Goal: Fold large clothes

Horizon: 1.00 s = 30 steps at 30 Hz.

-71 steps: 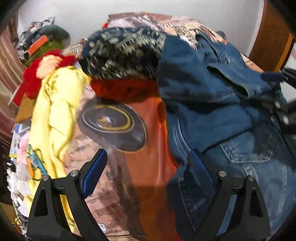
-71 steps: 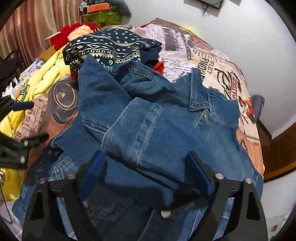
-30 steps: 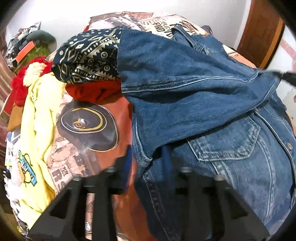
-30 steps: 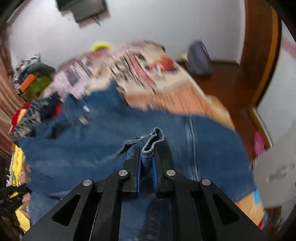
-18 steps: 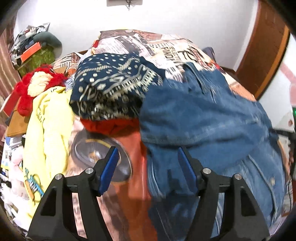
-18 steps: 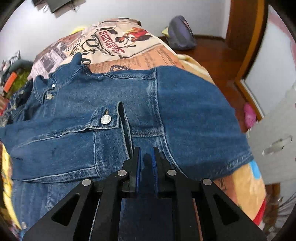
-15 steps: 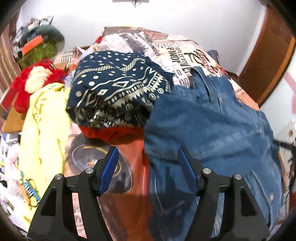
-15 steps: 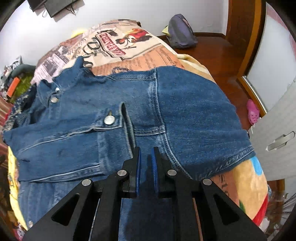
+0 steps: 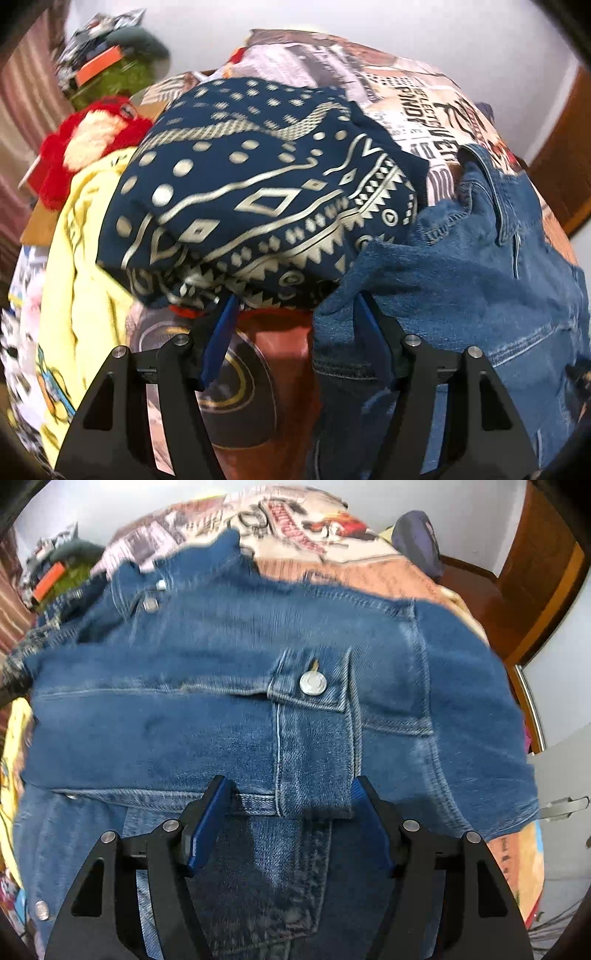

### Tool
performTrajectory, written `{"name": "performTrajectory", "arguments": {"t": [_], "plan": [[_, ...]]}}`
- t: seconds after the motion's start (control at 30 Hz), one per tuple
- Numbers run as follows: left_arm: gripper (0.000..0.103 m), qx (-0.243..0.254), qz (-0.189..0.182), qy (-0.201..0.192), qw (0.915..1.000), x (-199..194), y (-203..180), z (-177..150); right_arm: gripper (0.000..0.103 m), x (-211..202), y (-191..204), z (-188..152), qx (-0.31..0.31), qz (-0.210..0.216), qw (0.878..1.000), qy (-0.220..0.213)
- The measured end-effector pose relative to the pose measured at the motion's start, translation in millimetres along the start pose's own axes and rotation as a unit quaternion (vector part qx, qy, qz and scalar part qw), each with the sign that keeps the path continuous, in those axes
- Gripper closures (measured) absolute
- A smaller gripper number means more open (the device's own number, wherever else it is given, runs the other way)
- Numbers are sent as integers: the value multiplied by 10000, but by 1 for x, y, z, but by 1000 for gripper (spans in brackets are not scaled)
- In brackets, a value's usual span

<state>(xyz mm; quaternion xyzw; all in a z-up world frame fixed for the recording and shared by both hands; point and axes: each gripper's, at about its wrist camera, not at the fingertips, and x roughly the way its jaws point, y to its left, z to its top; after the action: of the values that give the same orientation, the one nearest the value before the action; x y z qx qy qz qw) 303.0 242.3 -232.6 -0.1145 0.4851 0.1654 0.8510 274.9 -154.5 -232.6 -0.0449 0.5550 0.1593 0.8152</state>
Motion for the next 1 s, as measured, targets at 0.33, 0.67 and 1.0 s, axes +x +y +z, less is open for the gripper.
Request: {"name": "performTrajectory", "arguments": {"t": [0.33, 0.67, 1.0], "plan": [[38, 566, -156, -428, 9974, -66, -23, -15, 38, -57, -41, 3, 382, 5, 9972, -642], [37, 1375, -1001, -854, 9817, -114, -115, -11, 35, -92, -115, -11, 1730, 53, 9789, -1082], [37, 1918, -1464, -242, 9702, -76, -192, -39, 34, -38, -197, -48, 3425, 805, 9352, -400]]}}
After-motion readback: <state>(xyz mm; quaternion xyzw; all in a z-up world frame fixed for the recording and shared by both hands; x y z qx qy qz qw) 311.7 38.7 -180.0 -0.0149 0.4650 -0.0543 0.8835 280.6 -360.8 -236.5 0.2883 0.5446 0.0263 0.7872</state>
